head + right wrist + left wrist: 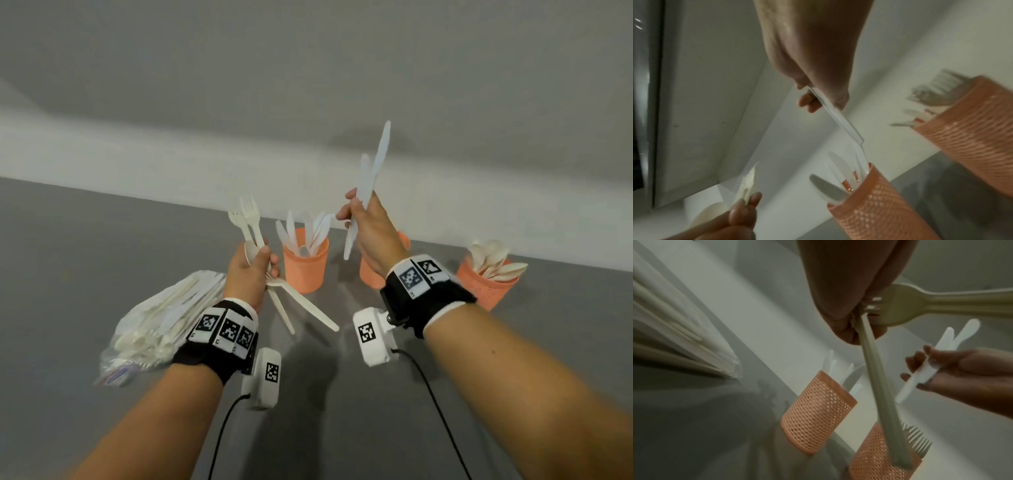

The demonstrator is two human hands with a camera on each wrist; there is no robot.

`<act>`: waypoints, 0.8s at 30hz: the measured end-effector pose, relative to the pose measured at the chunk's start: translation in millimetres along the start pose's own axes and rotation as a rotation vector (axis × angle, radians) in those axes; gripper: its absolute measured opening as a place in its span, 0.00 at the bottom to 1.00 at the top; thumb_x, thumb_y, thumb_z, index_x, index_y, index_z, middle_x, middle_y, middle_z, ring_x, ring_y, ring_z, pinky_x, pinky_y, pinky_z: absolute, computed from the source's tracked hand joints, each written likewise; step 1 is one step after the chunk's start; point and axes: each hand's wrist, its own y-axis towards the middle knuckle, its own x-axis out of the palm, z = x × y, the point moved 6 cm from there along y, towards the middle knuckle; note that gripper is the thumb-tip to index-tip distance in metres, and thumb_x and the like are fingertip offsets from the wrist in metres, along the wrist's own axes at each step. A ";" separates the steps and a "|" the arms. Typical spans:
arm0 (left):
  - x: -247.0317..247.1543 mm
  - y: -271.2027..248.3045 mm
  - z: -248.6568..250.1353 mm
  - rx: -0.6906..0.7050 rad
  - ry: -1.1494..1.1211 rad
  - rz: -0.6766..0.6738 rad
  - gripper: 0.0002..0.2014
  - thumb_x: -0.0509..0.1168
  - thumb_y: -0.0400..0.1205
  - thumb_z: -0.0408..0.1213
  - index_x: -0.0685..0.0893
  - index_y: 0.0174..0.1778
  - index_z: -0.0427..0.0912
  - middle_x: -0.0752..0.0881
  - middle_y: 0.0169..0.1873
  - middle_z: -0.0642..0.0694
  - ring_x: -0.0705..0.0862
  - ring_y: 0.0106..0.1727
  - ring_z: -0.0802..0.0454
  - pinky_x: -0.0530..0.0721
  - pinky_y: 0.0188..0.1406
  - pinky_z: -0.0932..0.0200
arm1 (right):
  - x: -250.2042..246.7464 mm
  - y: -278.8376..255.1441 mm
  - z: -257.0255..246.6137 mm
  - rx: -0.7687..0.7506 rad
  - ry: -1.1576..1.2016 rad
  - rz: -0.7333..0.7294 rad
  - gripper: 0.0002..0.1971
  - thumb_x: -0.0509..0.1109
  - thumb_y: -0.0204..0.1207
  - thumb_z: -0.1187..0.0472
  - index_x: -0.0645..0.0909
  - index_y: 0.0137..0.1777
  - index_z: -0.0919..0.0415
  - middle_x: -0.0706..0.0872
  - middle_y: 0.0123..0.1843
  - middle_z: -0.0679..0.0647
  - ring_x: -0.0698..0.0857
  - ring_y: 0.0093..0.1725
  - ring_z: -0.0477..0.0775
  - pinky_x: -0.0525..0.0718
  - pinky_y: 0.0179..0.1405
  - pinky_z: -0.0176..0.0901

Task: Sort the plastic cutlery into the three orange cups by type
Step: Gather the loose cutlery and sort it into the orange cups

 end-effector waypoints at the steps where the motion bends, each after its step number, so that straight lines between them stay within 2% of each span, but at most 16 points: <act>1: -1.6 0.7 1.0 0.005 0.012 0.000 0.09 0.55 0.85 0.29 0.77 0.44 0.45 0.76 0.28 0.46 0.74 0.18 0.61 0.75 0.23 0.66 | 6.1 11.5 -1.0 -0.041 -0.013 0.041 0.07 0.50 0.85 0.63 0.70 0.54 0.57 0.77 0.37 0.51 0.78 0.42 0.47 0.76 0.49 0.34; 5: -8.4 5.5 3.7 0.026 0.048 0.001 0.08 0.54 0.85 0.29 0.76 0.44 0.44 0.76 0.28 0.45 0.73 0.17 0.61 0.75 0.22 0.67 | 31.5 44.1 13.8 -0.081 -0.070 0.065 0.06 0.51 0.85 0.64 0.69 0.54 0.58 0.80 0.39 0.52 0.80 0.43 0.45 0.76 0.51 0.37; 7: -11.6 8.9 3.2 0.032 0.066 0.005 0.08 0.55 0.85 0.29 0.76 0.45 0.44 0.77 0.28 0.45 0.73 0.17 0.61 0.76 0.22 0.67 | 41.2 51.8 29.9 -0.036 -0.088 0.042 0.05 0.54 0.84 0.65 0.70 0.55 0.58 0.80 0.40 0.50 0.81 0.45 0.46 0.77 0.50 0.35; 9: -14.1 12.9 1.3 0.029 0.078 0.011 0.08 0.55 0.85 0.30 0.76 0.46 0.44 0.77 0.28 0.46 0.73 0.17 0.61 0.77 0.23 0.67 | 46.6 55.3 46.3 0.024 -0.106 0.024 0.08 0.58 0.82 0.66 0.73 0.58 0.59 0.80 0.46 0.49 0.80 0.51 0.50 0.78 0.50 0.34; 13: -15.1 21.2 -3.2 0.014 0.070 0.010 0.08 0.55 0.85 0.29 0.77 0.47 0.45 0.77 0.27 0.47 0.73 0.18 0.60 0.77 0.24 0.66 | 47.1 58.6 55.7 0.037 -0.213 -0.005 0.17 0.62 0.79 0.67 0.71 0.68 0.63 0.75 0.54 0.51 0.75 0.58 0.49 0.76 0.65 0.42; 15: -13.1 23.9 -4.7 0.014 0.072 0.008 0.08 0.55 0.85 0.30 0.77 0.47 0.45 0.77 0.27 0.48 0.73 0.19 0.60 0.77 0.25 0.65 | 40.1 57.8 42.4 -0.080 -0.351 0.040 0.22 0.65 0.77 0.68 0.68 0.71 0.63 0.71 0.60 0.53 0.71 0.62 0.46 0.70 0.68 0.38; 17: -9.4 26.3 -5.9 0.016 0.074 0.002 0.07 0.55 0.85 0.31 0.77 0.48 0.46 0.78 0.26 0.49 0.73 0.19 0.59 0.77 0.27 0.64 | 34.1 48.7 18.6 -0.273 -0.475 0.116 0.22 0.67 0.75 0.69 0.70 0.69 0.64 0.71 0.62 0.57 0.72 0.61 0.47 0.70 0.65 0.34; 18: -6.6 26.8 -5.9 0.017 0.070 -0.005 0.07 0.55 0.85 0.31 0.77 0.48 0.46 0.78 0.26 0.50 0.73 0.19 0.59 0.77 0.27 0.64 | 34.5 40.1 5.9 -0.353 -0.502 0.124 0.18 0.68 0.74 0.69 0.74 0.65 0.65 0.74 0.61 0.59 0.74 0.58 0.48 0.72 0.60 0.31; 20: -0.5 26.3 -3.3 0.038 0.068 -0.011 0.07 0.55 0.85 0.31 0.77 0.47 0.46 0.78 0.26 0.50 0.74 0.19 0.60 0.77 0.26 0.66 | 43.1 19.7 -9.3 -0.372 -0.520 0.008 0.08 0.70 0.74 0.65 0.80 0.52 0.64 0.79 0.50 0.59 0.78 0.46 0.47 0.73 0.46 0.26; 21: 2.5 25.3 -0.8 0.056 0.080 -0.007 0.07 0.55 0.85 0.31 0.77 0.46 0.45 0.78 0.27 0.49 0.74 0.20 0.60 0.77 0.26 0.68 | 49.5 8.8 -8.2 -0.272 -0.539 -0.113 0.06 0.71 0.74 0.61 0.81 0.47 0.63 0.80 0.44 0.56 0.77 0.40 0.45 0.73 0.42 0.29; 22: 5.0 25.2 0.5 0.074 0.101 0.002 0.07 0.55 0.85 0.31 0.76 0.45 0.44 0.78 0.27 0.49 0.76 0.20 0.61 0.78 0.27 0.69 | 56.8 -4.0 -2.6 -0.122 -0.591 -0.265 0.10 0.72 0.73 0.55 0.80 0.45 0.61 0.79 0.39 0.52 0.76 0.36 0.44 0.74 0.39 0.34; 24: 10.4 23.6 2.0 0.098 0.137 0.010 0.06 0.56 0.85 0.32 0.76 0.44 0.41 0.77 0.25 0.50 0.77 0.21 0.61 0.79 0.28 0.69 | 66.0 -34.2 16.3 0.163 -0.692 -0.552 0.18 0.72 0.72 0.49 0.77 0.53 0.62 0.79 0.35 0.48 0.79 0.32 0.44 0.78 0.35 0.38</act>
